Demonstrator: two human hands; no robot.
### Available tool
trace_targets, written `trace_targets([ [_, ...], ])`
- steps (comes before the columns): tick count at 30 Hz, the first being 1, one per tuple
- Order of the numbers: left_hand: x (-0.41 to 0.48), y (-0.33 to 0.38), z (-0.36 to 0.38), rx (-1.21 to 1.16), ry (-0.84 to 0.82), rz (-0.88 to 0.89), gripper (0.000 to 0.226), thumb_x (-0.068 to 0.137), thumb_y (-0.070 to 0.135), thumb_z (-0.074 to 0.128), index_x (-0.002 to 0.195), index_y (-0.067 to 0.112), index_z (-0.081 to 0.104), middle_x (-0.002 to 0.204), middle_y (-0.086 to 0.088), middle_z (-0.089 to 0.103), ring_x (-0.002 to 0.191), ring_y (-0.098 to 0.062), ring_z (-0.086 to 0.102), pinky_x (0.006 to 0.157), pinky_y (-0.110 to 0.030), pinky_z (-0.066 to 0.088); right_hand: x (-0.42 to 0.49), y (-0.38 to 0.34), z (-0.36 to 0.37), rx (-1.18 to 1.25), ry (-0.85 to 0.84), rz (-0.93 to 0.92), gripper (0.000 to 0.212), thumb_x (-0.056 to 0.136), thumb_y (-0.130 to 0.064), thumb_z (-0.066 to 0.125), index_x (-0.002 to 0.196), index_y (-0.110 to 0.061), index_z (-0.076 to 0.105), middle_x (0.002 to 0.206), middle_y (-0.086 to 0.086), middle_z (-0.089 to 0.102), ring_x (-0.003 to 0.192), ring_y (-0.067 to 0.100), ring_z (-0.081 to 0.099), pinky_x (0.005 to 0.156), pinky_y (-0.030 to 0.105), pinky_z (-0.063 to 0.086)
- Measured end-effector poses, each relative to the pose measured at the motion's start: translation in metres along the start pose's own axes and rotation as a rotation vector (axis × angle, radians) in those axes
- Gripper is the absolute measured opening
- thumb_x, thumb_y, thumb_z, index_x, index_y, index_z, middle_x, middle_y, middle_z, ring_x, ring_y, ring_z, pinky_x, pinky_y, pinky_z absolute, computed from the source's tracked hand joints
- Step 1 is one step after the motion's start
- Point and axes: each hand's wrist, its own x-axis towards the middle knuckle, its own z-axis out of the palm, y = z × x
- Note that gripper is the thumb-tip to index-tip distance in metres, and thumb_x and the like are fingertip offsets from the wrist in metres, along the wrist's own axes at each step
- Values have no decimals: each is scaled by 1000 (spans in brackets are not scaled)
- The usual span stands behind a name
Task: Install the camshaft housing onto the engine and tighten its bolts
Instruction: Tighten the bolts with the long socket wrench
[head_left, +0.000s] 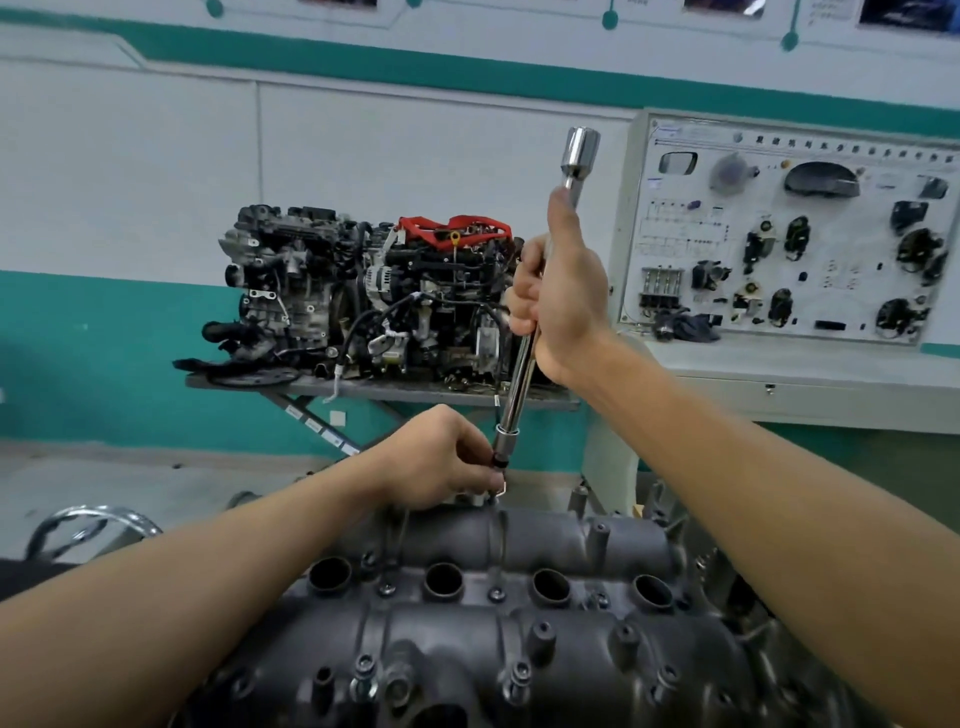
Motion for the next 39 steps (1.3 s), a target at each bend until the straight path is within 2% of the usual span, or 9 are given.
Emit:
trace_targets([
  [5, 2, -3, 3, 2, -16, 5, 34, 86, 21, 79, 55, 30, 69, 55, 15, 66, 49, 4, 51, 51, -10, 39, -1, 4, -7, 37, -33, -12, 50, 103, -57, 33, 71, -19, 41, 53, -6, 29, 46, 11, 23, 42, 25, 23],
  [10, 0, 1, 4, 70, 3, 31, 18, 86, 31, 78, 70, 26, 71, 61, 17, 67, 54, 5, 54, 57, -12, 42, -6, 5, -8, 154, -114, 25, 31, 107, -29, 32, 86, -13, 48, 62, 0, 36, 52, 13, 33, 54, 29, 29],
  [14, 3, 16, 0, -21, 203, 115, 30, 85, 46, 74, 80, 17, 73, 71, 4, 73, 61, -11, 65, 62, -29, 51, -9, 2, -15, 129, -195, 23, 27, 106, -25, 31, 93, -12, 51, 68, 1, 44, 57, 13, 40, 58, 30, 34],
  [18, 18, 34, -14, -57, 433, 233, 28, 79, 45, 80, 70, 19, 70, 63, 6, 72, 54, -3, 64, 51, -18, 48, -9, -3, -29, 75, -270, 28, 28, 107, -24, 31, 103, -8, 54, 79, 5, 54, 67, 17, 52, 65, 34, 43],
  [21, 24, 37, -21, -140, 445, 309, 27, 74, 41, 83, 70, 17, 70, 61, 3, 71, 49, -4, 63, 47, -14, 47, -8, -4, -37, 65, -286, 9, 25, 107, -21, 40, 105, -7, 60, 84, 6, 60, 77, 20, 60, 70, 35, 50],
  [27, 23, 15, -13, -302, 384, 410, 18, 84, 41, 67, 83, 24, 73, 64, -3, 66, 56, -17, 58, 53, -41, 56, -5, 8, -36, -13, -247, -52, 7, 95, -17, 64, 97, -12, 68, 83, 1, 66, 78, 15, 66, 68, 28, 54],
  [30, 22, 16, -9, -222, 376, 453, 29, 92, 43, 54, 88, 18, 69, 78, -13, 70, 68, -35, 62, 63, -49, 55, -6, 9, -33, -60, -264, -27, 16, 97, -26, 61, 94, -11, 65, 84, 3, 67, 76, 18, 65, 68, 32, 53],
  [34, 20, 22, -5, -248, 347, 455, 33, 95, 38, 45, 93, 15, 68, 86, -6, 74, 76, -22, 70, 67, -32, 57, -11, 5, -31, -69, -388, 75, 42, 106, -40, 37, 112, -5, 60, 95, 10, 69, 84, 26, 64, 80, 39, 52],
  [39, 19, 21, -4, -339, 303, 418, 28, 107, 21, 43, 94, 25, 67, 87, -11, 73, 73, -18, 68, 63, -28, 55, -11, 1, -34, -67, -419, 67, 43, 108, -33, 26, 116, -4, 57, 100, 11, 69, 87, 23, 65, 80, 37, 52],
])
